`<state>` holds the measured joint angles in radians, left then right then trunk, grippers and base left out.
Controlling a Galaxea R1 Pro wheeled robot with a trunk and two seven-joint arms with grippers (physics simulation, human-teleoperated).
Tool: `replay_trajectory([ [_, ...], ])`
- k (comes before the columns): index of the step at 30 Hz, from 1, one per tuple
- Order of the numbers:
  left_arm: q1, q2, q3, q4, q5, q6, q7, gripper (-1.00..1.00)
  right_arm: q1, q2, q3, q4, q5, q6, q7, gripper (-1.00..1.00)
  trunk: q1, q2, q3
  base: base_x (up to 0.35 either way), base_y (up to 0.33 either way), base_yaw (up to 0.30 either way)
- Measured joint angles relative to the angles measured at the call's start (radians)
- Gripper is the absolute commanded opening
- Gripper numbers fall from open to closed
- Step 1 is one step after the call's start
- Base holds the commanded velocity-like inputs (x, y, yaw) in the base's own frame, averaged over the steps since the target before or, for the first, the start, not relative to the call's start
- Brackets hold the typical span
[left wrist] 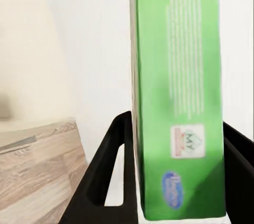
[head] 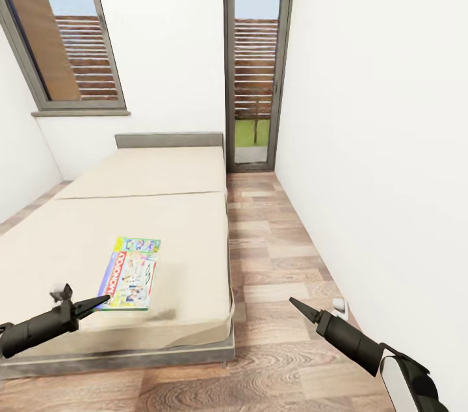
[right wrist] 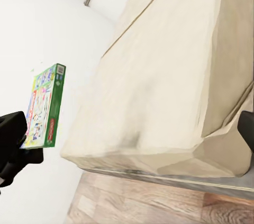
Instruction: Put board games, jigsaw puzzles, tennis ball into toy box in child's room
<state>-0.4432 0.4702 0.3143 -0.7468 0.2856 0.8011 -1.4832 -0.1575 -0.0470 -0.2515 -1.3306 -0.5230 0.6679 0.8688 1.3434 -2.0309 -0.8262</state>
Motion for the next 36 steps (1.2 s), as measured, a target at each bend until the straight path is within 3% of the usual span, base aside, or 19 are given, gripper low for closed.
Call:
replay_trajectory([
  [1,0.000,0.027,-0.001,-0.002,0.003,0.004,-0.079,-1.00,0.000,-0.003,0.001,-0.001,0.001,0.006,0.001,1.00,-0.004,0.007,0.003,0.000,0.000,0.000],
  [4,0.000,0.046,-0.003,-0.003,-0.003,0.026,-0.083,-1.00,0.000,-0.004,0.001,-0.001,0.001,0.008,0.001,1.00,-0.015,0.028,0.013,0.000,0.000,0.000],
  [15,0.000,0.073,-0.029,-0.002,-0.020,0.046,-0.083,-1.00,0.000,0.003,0.002,-0.001,0.001,-0.002,0.003,1.00,-0.058,0.105,0.047,0.000,0.000,0.001],
  [22,0.001,0.116,-0.030,-0.001,-0.018,0.047,-0.083,-1.00,0.000,0.013,0.015,-0.002,0.005,0.000,-0.009,1.00,-0.084,0.154,0.069,0.000,0.000,0.180],
  [36,0.001,0.125,-0.028,0.000,-0.020,0.048,-0.083,-1.00,-0.001,0.009,0.036,-0.022,0.005,0.014,-0.053,1.00,-0.138,0.252,0.111,-0.109,0.000,0.278],
])
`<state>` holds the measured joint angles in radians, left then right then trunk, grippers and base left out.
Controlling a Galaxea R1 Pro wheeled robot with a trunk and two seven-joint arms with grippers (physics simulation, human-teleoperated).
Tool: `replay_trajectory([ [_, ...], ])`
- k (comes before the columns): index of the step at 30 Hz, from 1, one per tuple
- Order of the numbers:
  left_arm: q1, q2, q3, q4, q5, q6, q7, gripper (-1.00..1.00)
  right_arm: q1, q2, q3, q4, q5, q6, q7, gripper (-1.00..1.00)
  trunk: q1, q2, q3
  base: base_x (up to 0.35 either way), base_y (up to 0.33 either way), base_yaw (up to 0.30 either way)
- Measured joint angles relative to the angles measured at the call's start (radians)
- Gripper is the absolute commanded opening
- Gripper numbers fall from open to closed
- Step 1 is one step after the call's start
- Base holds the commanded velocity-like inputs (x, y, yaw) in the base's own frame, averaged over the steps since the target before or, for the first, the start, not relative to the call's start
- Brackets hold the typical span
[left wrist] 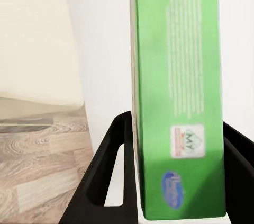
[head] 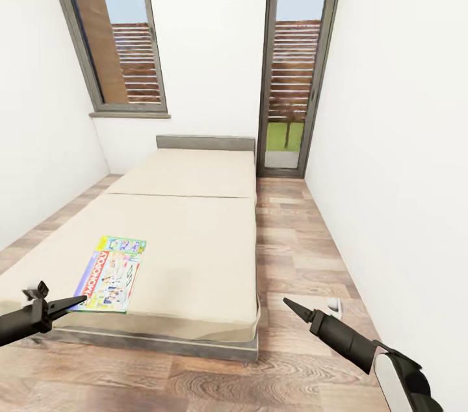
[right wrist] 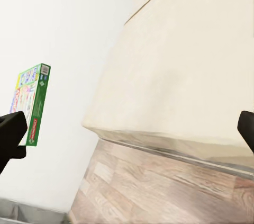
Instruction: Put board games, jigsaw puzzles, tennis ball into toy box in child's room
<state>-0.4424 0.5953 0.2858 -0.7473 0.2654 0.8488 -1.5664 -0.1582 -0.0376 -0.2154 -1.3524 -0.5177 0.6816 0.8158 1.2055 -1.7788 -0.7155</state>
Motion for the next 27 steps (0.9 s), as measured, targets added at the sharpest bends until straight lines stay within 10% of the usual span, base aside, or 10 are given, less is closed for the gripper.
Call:
replay_trajectory([
  [27,0.000,0.001,0.006,0.004,-0.002,0.003,0.000,-1.00,0.000,-0.011,0.006,-0.002,0.000,0.020,-0.005,1.00,-0.104,0.189,0.074,-0.004,0.000,0.282],
])
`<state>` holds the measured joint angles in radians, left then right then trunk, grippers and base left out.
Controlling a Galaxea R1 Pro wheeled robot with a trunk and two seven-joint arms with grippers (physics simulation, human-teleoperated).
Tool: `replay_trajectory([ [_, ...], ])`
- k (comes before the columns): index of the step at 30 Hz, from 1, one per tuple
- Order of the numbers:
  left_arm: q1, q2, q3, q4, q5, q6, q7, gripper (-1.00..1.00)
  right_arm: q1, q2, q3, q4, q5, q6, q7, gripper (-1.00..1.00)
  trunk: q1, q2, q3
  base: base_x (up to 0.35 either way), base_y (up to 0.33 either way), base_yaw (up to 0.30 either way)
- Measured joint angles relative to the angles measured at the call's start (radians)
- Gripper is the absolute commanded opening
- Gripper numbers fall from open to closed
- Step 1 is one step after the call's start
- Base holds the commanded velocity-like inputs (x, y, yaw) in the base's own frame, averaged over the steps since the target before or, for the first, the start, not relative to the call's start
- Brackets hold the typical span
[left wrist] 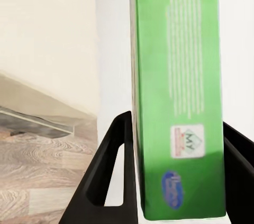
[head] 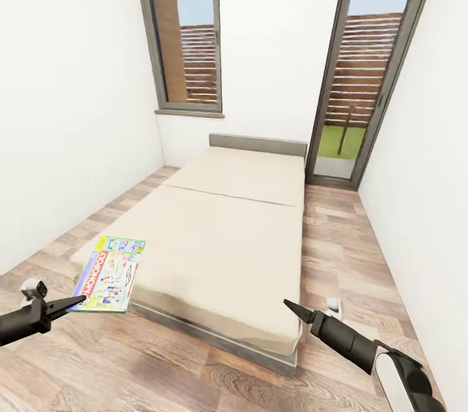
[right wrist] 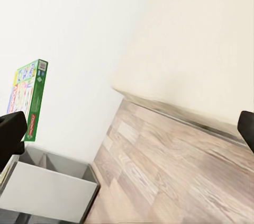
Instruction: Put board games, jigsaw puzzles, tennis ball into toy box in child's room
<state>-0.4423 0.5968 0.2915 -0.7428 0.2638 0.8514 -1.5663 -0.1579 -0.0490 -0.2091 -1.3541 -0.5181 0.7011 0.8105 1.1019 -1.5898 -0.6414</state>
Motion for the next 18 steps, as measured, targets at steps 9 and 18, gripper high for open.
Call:
replay_trajectory([
  [9,0.000,0.000,-0.001,0.000,0.000,-0.001,0.000,-1.00,0.000,0.000,0.000,0.001,0.000,0.001,0.000,1.00,-0.035,0.063,0.025,0.000,0.000,0.282],
  [18,0.000,-0.001,-0.001,0.000,-0.001,-0.001,0.000,-1.00,0.000,0.000,0.001,0.000,0.000,0.001,0.000,1.00,-0.069,0.126,0.049,0.000,0.000,0.282],
])
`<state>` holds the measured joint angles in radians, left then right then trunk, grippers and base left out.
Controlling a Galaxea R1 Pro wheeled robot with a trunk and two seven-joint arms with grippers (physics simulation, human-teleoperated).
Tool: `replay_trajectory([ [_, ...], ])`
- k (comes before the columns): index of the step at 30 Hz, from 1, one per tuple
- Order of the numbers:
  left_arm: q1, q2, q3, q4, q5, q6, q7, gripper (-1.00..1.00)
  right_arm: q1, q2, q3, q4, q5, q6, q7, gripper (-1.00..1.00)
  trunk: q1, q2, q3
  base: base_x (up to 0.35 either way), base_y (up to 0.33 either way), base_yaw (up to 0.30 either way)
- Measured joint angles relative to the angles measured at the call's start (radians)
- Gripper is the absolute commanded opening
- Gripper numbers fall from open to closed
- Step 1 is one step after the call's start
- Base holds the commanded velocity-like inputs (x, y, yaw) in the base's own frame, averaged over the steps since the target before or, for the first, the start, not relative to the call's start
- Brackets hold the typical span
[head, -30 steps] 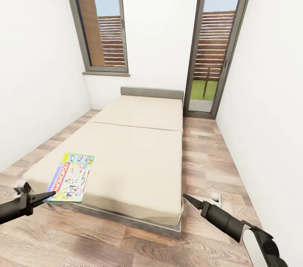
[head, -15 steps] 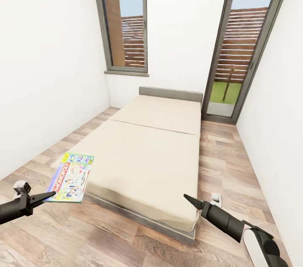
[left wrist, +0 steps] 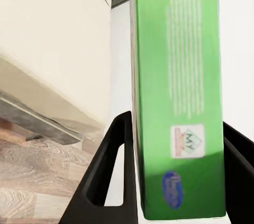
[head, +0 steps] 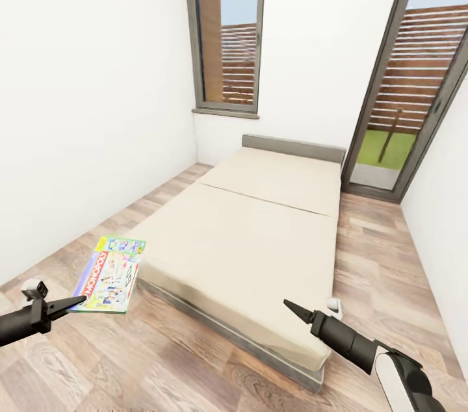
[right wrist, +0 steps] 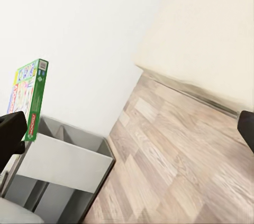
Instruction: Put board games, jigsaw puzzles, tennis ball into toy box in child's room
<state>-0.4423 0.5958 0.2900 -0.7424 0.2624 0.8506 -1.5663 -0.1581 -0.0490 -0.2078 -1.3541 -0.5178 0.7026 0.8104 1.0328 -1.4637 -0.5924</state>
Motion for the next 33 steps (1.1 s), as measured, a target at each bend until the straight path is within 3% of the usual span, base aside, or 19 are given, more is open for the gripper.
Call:
replay_trajectory([
  [33,0.000,-0.002,-0.009,0.001,0.000,-0.002,0.000,-1.00,-0.001,0.003,0.000,0.002,0.000,0.000,-0.016,1.00,-0.127,0.231,0.090,0.000,0.000,0.282],
])
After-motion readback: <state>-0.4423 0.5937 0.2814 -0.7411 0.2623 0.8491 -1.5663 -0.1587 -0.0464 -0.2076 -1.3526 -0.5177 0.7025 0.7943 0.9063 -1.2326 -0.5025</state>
